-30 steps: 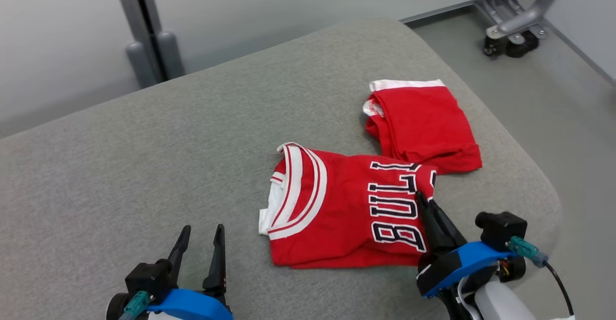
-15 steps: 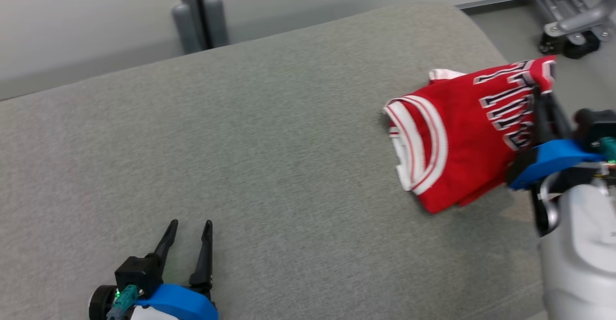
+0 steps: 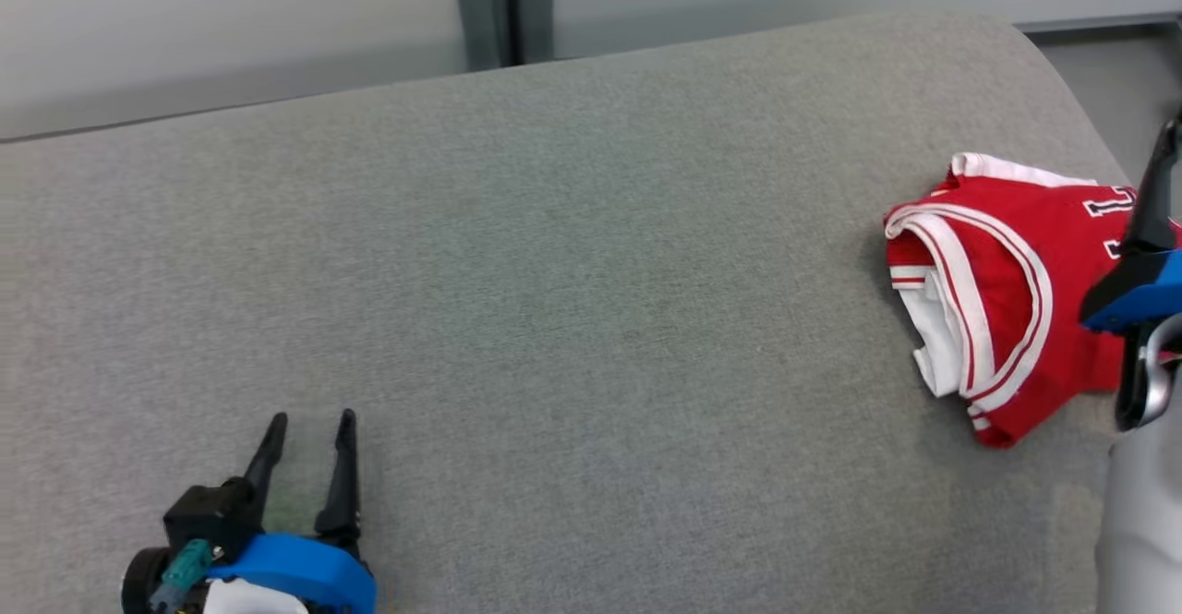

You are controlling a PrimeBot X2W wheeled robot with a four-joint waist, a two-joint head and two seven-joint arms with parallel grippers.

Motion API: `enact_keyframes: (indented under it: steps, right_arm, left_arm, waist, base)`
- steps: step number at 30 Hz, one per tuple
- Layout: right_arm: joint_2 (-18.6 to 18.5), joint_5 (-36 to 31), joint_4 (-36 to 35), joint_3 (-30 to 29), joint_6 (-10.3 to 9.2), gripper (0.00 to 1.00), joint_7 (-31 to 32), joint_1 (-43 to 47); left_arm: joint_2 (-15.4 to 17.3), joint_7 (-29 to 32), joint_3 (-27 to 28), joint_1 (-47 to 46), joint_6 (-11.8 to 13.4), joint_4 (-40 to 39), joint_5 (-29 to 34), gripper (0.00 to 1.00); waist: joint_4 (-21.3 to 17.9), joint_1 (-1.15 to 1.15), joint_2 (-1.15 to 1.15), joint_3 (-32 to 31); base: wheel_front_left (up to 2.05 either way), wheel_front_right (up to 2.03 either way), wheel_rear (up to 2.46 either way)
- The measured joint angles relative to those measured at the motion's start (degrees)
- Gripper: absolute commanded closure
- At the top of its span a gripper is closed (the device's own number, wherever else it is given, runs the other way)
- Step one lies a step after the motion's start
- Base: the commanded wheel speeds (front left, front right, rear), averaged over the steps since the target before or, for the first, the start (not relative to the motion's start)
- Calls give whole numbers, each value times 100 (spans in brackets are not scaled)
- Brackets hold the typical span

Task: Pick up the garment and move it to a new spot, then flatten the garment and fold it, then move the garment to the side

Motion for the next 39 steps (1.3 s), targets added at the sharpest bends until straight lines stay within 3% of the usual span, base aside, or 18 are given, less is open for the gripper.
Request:
enact_keyframes:
  steps: [8, 16, 25, 39]
  right_arm:
    - [2, 1458, -439, 1551, 0, 0, -24, 1140]
    - [1, 2227, -470, 2458, 0, 0, -24, 2206]
    - [8, 2714, -409, 2974, 0, 0, -24, 2640]
    - [3, 2811, -478, 3109, -1, 0, -24, 2926]
  left_arm:
    - [-169, -1, 689, -104, 0, -3, 352, 0]
    - [-341, -1, 1057, -90, 3, 42, 643, 0]
    - [-455, -1, 1027, 96, 2, 172, 842, 0]
    - [-505, -1, 923, 518, 1, 11, 995, 0]
  waist:
    - [390, -1, -1, -283]
    - [952, -1, -1, -554]
    - [1407, -1, -1, -865]
    - [1436, -1, -2, -1475]
  base:
    - [0, 0, 0]
    - [0, 0, 0]
    - [0, 0, 0]
    - [0, 0, 0]
